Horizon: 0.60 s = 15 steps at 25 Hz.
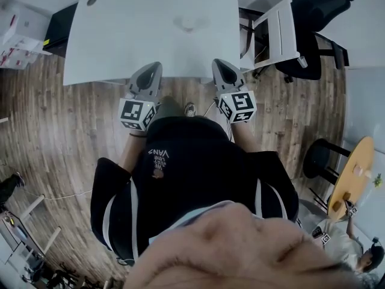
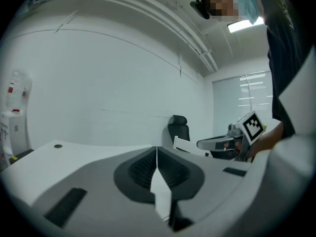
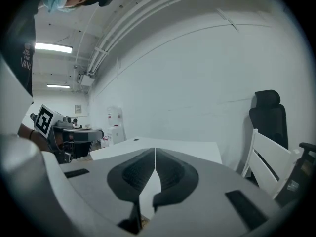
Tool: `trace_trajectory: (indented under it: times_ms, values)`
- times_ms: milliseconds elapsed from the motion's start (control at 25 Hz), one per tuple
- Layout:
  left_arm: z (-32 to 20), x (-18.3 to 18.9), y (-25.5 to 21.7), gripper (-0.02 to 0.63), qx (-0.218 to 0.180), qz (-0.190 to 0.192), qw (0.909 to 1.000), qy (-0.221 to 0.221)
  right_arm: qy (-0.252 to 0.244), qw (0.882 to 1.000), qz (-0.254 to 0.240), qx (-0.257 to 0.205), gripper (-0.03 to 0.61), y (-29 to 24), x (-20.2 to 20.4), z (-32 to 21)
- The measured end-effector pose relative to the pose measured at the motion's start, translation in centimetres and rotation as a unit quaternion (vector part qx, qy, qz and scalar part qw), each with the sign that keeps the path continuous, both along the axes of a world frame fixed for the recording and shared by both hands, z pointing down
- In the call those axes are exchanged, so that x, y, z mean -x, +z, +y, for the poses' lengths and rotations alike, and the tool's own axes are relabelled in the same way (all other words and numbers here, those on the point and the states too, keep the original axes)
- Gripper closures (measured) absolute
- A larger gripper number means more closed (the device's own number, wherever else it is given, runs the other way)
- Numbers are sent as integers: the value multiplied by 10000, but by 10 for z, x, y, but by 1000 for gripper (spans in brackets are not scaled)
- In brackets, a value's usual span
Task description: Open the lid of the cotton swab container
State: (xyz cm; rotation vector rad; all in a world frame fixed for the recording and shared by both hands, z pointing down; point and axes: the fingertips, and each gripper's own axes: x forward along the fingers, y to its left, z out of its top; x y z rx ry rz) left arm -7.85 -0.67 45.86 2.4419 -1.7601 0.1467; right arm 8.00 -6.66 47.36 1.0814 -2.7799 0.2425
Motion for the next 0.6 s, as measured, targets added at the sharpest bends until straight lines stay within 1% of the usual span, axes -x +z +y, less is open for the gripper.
trace_trajectory:
  times_ms: [280,600]
  values:
    - [-16,9,3,595,25,63,10000,30,16,10000,10,24,566,3,10,-17]
    - [-53,20,5,595,70,47,9992,384,211,9998,31,37,566,1,30,-45]
